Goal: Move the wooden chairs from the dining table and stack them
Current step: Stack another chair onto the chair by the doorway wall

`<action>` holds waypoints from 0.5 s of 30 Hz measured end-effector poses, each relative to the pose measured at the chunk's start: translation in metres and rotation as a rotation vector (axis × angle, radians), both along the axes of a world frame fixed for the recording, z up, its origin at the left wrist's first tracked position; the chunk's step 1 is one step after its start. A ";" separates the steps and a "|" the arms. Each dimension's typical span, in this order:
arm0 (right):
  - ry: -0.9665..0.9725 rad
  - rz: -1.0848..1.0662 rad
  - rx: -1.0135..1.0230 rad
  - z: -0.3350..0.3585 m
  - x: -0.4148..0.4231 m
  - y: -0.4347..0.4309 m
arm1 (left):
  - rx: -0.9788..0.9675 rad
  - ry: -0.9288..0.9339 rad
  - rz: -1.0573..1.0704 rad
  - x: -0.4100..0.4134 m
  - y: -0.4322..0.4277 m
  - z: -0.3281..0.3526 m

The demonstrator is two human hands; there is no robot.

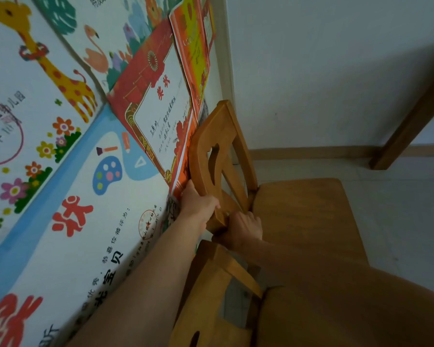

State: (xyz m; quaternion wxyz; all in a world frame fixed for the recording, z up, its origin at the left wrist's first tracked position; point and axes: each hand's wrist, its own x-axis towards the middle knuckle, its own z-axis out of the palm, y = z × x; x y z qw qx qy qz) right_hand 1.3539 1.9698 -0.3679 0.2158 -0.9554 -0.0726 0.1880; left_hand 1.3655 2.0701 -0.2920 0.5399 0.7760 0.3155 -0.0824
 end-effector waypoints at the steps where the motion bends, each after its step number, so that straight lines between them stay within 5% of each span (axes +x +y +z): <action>1: 0.001 0.003 0.000 0.000 0.000 0.000 | 0.004 -0.002 0.002 -0.001 -0.001 0.001; 15: 0.290 0.014 0.141 0.002 0.011 0.000 | 0.041 -0.006 -0.019 -0.009 -0.003 0.003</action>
